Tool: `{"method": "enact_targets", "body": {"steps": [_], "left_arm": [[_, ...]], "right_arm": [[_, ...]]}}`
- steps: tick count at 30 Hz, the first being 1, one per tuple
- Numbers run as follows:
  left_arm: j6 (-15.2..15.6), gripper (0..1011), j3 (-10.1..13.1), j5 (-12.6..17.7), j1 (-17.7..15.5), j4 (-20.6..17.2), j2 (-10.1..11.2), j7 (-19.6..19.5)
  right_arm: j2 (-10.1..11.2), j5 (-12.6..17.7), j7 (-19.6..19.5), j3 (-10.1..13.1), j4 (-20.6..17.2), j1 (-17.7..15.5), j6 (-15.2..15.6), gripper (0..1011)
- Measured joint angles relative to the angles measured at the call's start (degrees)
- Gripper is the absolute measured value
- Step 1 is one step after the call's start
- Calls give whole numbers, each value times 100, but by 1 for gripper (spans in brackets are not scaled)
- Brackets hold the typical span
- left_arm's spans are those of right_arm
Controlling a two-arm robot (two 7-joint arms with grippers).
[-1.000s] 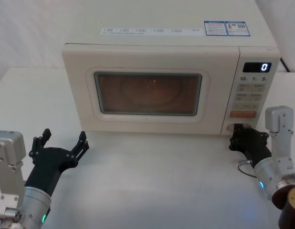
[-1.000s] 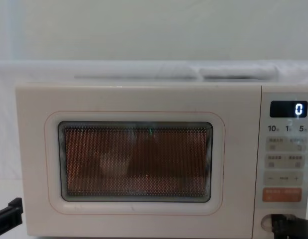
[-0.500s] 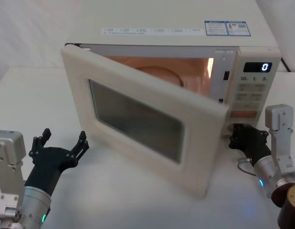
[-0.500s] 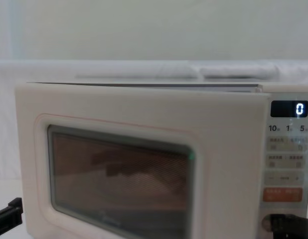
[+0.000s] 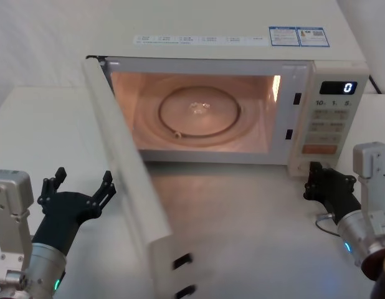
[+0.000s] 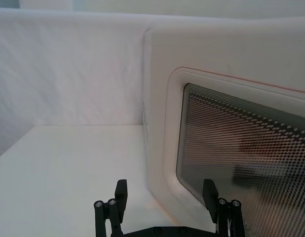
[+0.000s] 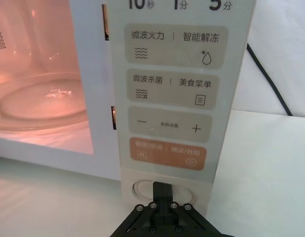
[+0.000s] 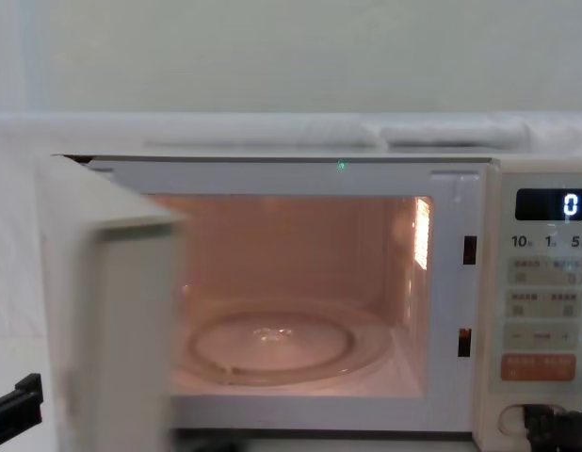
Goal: Press the button to open the microwave door with one hand; close the microwave door with the other hand.
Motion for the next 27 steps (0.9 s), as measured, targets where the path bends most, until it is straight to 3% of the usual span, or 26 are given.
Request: {"method": "enact_targets", "body": {"steps": [13,27], "left_arm": [[0,1001,0,0,0,0,0,0],[0,1001,0,0,0,0,0,0]], "right_arm": [[157,-181,-20,-66,-700,-559,-10,0],[433,85,281,67,-1329,-1064,-121,4]]}}
